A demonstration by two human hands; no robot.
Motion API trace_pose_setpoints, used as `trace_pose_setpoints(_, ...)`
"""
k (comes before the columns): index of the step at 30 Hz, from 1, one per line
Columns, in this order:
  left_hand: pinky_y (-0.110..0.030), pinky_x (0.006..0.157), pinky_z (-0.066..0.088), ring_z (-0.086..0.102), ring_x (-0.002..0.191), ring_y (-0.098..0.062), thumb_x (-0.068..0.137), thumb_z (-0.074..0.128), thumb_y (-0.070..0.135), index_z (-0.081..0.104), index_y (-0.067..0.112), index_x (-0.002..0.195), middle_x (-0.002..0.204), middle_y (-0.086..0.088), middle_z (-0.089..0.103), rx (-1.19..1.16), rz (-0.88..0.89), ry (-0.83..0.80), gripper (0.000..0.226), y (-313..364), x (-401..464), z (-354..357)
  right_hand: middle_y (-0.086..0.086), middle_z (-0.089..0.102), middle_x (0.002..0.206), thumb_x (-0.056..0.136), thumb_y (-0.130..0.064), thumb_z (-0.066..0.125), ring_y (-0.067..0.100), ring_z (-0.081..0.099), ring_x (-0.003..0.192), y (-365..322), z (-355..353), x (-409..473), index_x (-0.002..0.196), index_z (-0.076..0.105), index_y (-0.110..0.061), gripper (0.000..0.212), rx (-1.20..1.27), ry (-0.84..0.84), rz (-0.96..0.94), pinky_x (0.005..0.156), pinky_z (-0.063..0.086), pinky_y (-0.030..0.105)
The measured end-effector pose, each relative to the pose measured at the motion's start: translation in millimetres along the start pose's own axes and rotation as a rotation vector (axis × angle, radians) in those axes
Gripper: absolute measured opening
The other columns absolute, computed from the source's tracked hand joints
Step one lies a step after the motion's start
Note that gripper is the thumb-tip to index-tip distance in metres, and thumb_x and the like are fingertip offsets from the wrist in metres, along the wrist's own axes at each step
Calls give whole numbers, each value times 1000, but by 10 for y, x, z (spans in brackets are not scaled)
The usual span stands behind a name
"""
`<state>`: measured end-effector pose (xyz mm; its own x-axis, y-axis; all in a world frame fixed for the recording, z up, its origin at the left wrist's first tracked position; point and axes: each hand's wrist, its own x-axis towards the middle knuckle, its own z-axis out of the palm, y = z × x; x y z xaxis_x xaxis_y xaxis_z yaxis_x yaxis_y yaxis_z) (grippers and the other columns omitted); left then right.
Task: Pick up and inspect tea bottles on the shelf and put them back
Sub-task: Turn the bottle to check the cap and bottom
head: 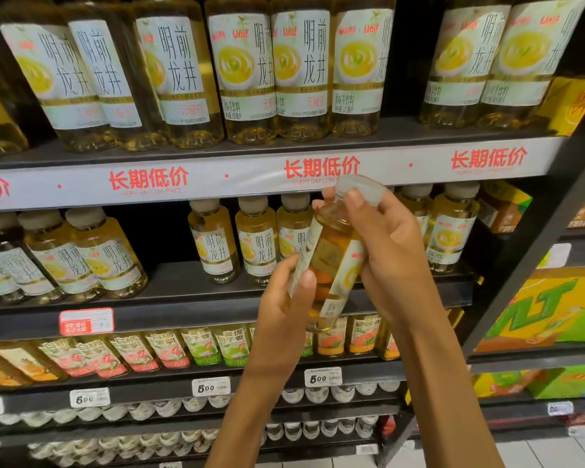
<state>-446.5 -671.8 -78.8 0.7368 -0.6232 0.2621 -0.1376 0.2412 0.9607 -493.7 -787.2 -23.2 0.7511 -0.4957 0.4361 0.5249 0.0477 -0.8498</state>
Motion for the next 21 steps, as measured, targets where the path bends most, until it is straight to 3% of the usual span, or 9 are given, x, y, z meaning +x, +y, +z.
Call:
trace_pose_setpoints(2, -19, 75, 54, 69, 97, -11, 84, 49, 61, 63, 26, 111, 104, 4, 72, -48, -55, 30, 46, -1, -14, 39, 3, 70, 111, 91, -40, 54, 17, 66, 106, -15, 10, 5, 120, 60, -13, 40, 40, -57, 0, 83, 54, 26)
trace_pose_setpoints(4, -30, 73, 57, 71, 92, -21, 75, 47, 71, 70, 22, 109, 105, -9, 73, -172, -185, 15, 64, -16, -40, 39, 4, 71, 111, 91, -44, 50, 22, 66, 107, -31, 0, 25, 119, 60, -18, 40, 83, -73, 23, 84, 55, 31)
trace_pose_setpoints(8, -39, 81, 55, 68, 99, -25, 80, 43, 70, 68, 27, 115, 110, -12, 71, -205, -263, -42, 62, -45, -70, 38, 3, 73, 97, 95, -39, 43, 24, 70, 96, -51, -26, 74, 108, 62, -21, 29, 66, -57, 65, 81, 56, 36)
trace_pose_setpoints(10, -34, 89, 53, 67, 105, -15, 79, 41, 70, 70, 36, 109, 109, 1, 73, -145, -232, -12, 54, -45, -49, 56, 2, 73, 95, 96, -37, 44, 21, 70, 92, -44, -34, 69, 107, 62, -20, 28, 14, -40, 54, 79, 55, 34)
trace_pose_setpoints(11, -26, 85, 54, 67, 103, -8, 77, 39, 66, 72, 39, 102, 105, 7, 74, -129, -202, -6, 49, -30, -36, 70, 1, 73, 95, 95, -39, 46, 21, 70, 92, -43, -37, 60, 108, 61, -19, 28, -21, -37, 44, 79, 56, 33)
trace_pose_setpoints(14, -14, 75, 53, 68, 95, -2, 80, 38, 55, 66, 28, 101, 96, 11, 74, -89, -104, -10, 43, 7, -15, 122, 0, 74, 100, 85, -44, 53, 18, 70, 95, -47, -14, 33, 110, 61, -20, 35, -119, -47, 25, 84, 57, 32)
trace_pose_setpoints(16, -16, 75, 54, 69, 95, -6, 80, 39, 54, 62, 25, 105, 96, 9, 75, -107, -81, -6, 44, 23, -20, 138, 3, 72, 106, 81, -47, 56, 19, 68, 100, -43, -9, 20, 110, 62, -22, 39, -122, -71, 48, 90, 55, 37)
trace_pose_setpoints(18, -26, 76, 58, 71, 91, -17, 75, 40, 61, 64, 19, 111, 98, -2, 75, -183, -139, -14, 60, 24, -38, 120, 6, 70, 113, 83, -44, 57, 22, 65, 108, -49, -31, 25, 110, 64, -24, 34, -122, -102, 80, 96, 51, 45)
trace_pose_setpoints(21, -35, 60, 58, 71, 72, -26, 76, 39, 65, 62, 8, 119, 88, -16, 73, -324, -278, -83, 75, 47, -91, 93, 5, 71, 108, 90, -30, 54, 23, 67, 103, -59, -62, 36, 112, 62, -17, 27, -13, -191, 126, 88, 54, 40)
